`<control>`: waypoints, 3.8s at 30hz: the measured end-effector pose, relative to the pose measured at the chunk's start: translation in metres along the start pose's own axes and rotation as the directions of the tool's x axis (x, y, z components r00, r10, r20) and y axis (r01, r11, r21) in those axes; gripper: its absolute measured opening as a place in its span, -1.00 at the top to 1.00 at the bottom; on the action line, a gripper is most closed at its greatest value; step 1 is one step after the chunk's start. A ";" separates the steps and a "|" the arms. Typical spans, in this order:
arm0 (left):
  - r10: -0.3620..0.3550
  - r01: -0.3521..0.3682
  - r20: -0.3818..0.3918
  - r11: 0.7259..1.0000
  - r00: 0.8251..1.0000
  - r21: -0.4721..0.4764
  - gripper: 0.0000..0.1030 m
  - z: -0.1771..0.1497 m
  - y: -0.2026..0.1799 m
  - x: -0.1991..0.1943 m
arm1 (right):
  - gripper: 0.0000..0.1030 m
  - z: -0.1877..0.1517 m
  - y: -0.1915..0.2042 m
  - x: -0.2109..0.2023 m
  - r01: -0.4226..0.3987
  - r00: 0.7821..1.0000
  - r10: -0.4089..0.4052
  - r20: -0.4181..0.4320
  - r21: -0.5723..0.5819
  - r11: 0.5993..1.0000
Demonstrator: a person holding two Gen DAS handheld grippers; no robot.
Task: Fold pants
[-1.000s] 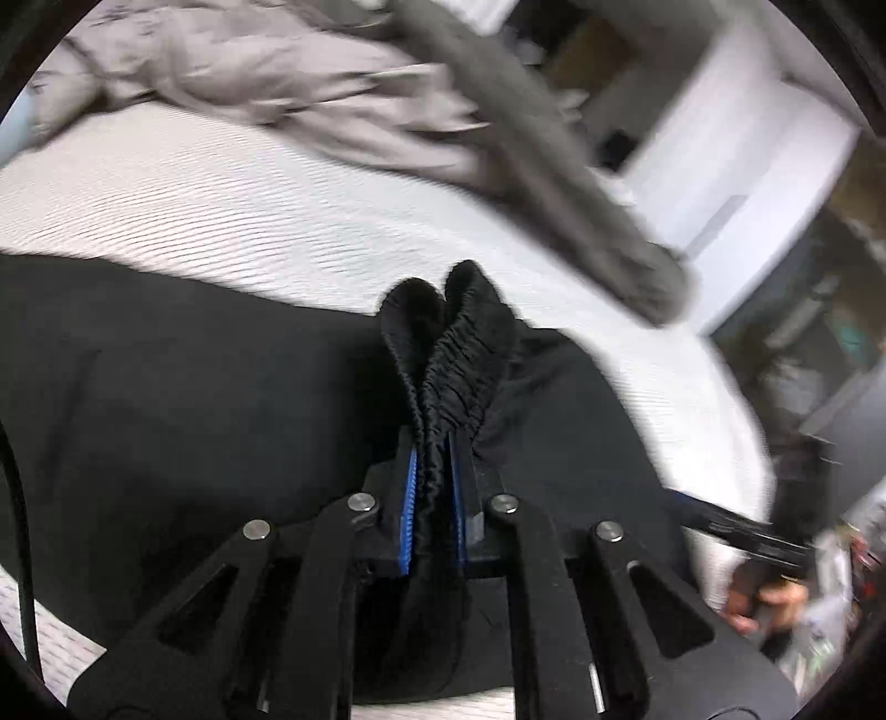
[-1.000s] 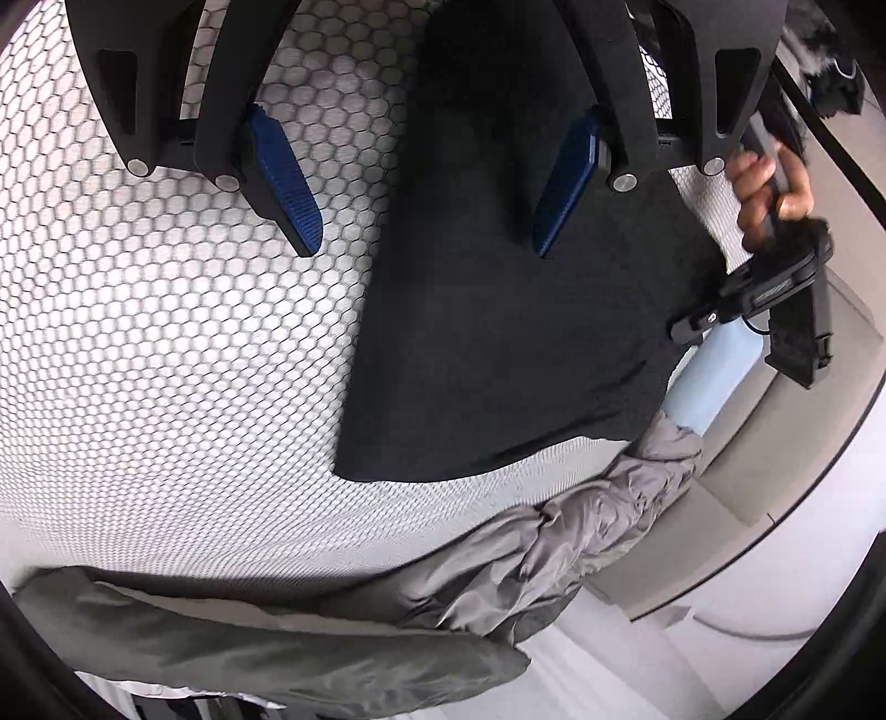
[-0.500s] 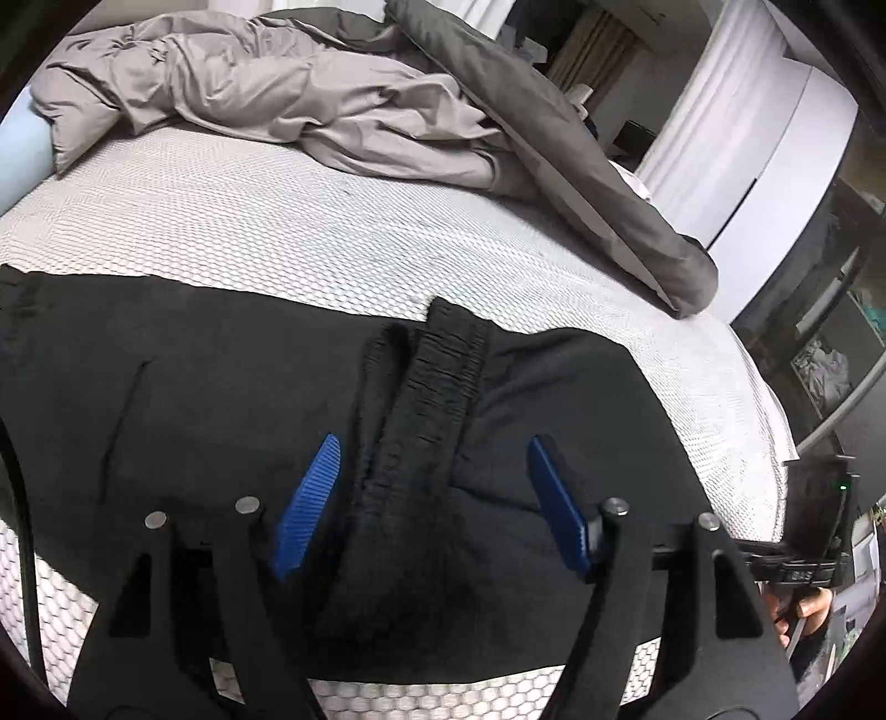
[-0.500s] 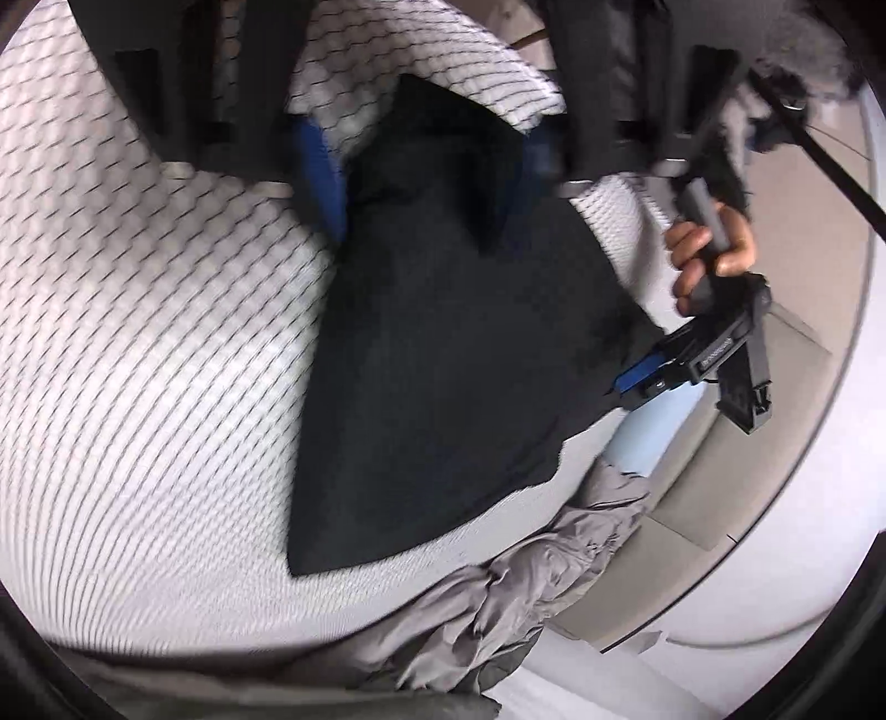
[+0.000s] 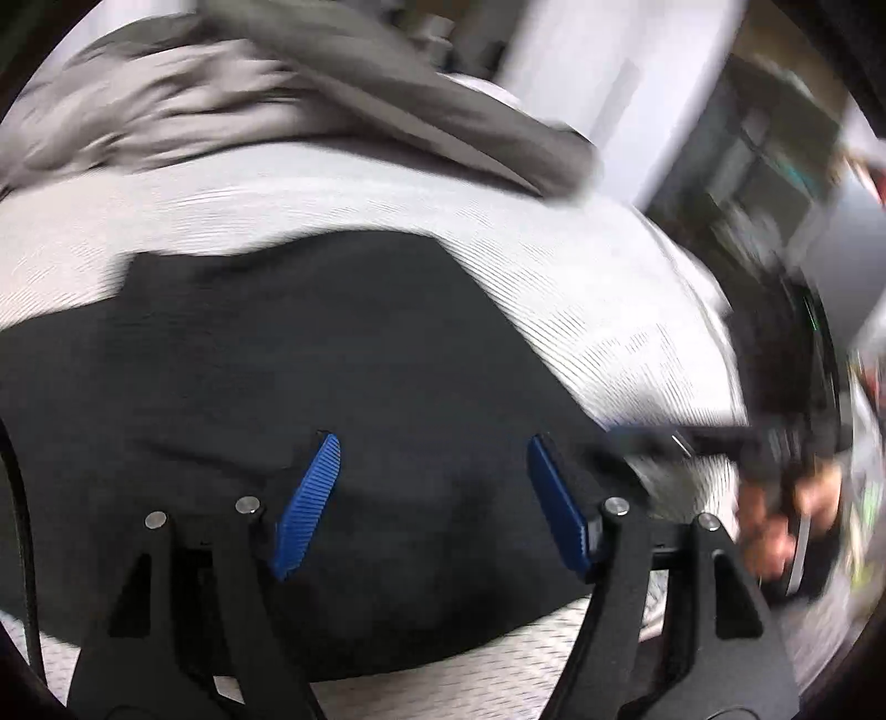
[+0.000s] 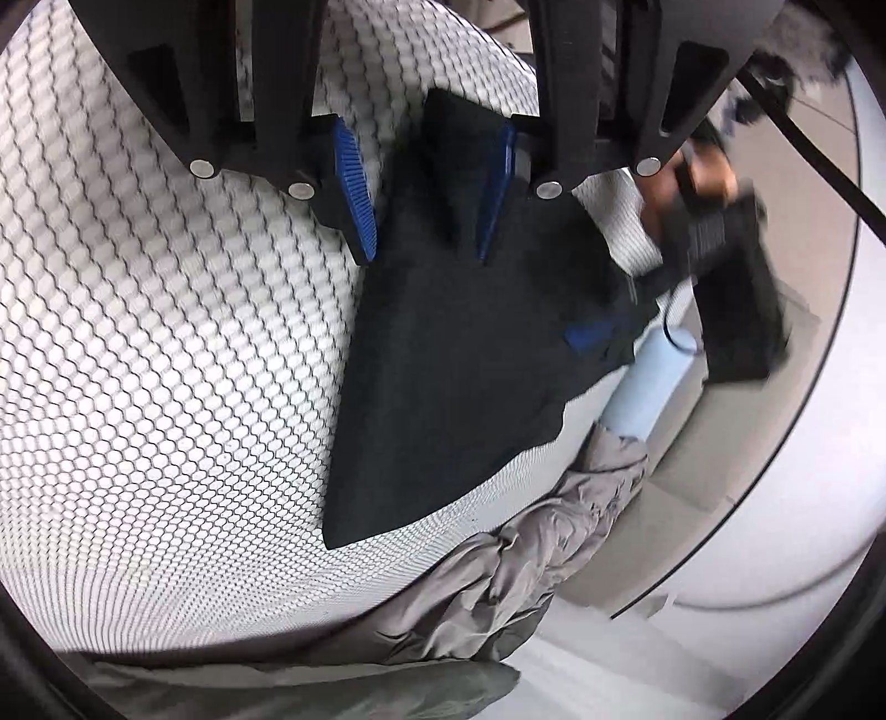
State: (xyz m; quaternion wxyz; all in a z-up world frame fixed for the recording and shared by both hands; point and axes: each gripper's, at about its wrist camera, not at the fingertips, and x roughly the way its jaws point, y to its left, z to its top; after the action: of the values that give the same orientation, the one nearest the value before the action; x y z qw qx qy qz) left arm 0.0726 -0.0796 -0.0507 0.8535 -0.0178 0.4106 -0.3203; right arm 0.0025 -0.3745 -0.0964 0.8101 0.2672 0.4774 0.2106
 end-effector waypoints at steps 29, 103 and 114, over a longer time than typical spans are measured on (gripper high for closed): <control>-0.013 0.039 -0.166 0.987 0.986 0.158 -0.41 -0.023 -0.022 0.038 | 0.70 0.195 -0.043 0.124 0.113 0.993 -0.113 0.026 -0.002 0.994; 0.113 -0.111 -0.104 0.994 0.988 0.021 0.23 0.026 0.127 -0.015 | 0.22 0.065 0.060 0.095 0.504 0.864 -0.473 0.174 -0.325 0.800; 0.108 -0.110 -0.133 0.994 0.985 -0.008 0.38 0.066 0.158 0.030 | 0.13 0.086 0.068 0.170 0.332 0.935 -0.355 0.008 -0.369 0.868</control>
State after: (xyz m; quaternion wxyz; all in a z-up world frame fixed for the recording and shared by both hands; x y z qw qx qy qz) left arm 0.2172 0.0136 -0.0738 0.8405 0.0193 0.4691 -0.2706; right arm 0.1499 -0.2409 -0.1308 0.8552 0.0166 0.4940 0.1559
